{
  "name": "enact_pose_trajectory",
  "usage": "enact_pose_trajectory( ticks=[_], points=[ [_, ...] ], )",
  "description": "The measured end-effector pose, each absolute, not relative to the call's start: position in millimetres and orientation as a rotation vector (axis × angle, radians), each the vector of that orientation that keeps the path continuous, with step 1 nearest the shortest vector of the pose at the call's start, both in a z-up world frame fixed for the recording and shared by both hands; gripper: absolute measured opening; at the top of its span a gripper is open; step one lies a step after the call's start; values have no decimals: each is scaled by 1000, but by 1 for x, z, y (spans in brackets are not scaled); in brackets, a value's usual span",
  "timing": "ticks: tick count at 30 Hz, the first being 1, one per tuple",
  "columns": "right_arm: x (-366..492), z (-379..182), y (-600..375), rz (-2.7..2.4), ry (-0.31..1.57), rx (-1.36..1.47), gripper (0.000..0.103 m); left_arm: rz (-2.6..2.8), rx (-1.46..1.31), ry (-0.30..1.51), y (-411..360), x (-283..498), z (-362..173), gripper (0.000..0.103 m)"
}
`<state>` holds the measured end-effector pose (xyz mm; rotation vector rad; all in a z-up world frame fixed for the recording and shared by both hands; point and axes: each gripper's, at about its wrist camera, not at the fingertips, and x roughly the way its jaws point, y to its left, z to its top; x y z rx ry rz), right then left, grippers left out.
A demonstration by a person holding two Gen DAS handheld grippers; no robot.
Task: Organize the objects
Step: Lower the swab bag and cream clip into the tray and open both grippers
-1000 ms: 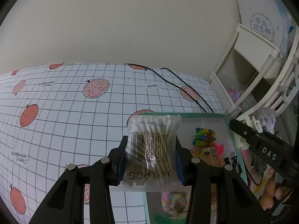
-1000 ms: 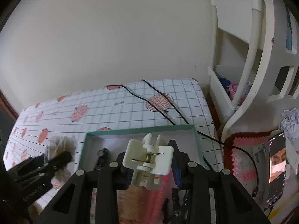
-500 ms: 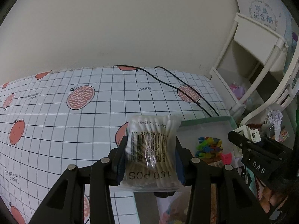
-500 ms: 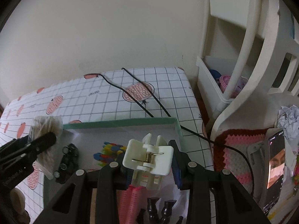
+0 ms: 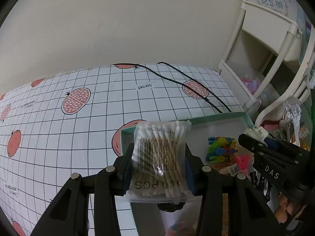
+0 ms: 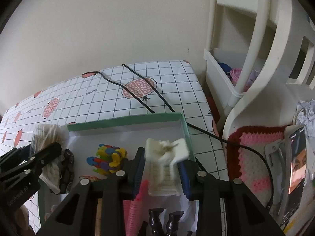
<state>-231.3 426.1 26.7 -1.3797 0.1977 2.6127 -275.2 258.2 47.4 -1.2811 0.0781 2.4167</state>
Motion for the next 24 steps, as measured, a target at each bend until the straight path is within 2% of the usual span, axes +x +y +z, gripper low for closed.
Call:
enact_pose_trajectory(
  ticks=[10,13,17,20,24],
  points=[
    [-230,28,425,2615,193,-1373,35,2403,-1295,64,257,-273,49,48],
    [-229,29,423,2623,186,-1377,36,2402,-1285,43,255,-271,54,58],
    [-227,32,420,2625,171,-1376,37,2408,-1264,28,253,-267,62,60],
    [-224,35,419,2629,175,-1366,45,2412,-1249,15,250,-262,67,62],
    [-218,39,418,2630,188,-1362,46,2431,-1249,-9,243,-256,72,74]
  ],
)
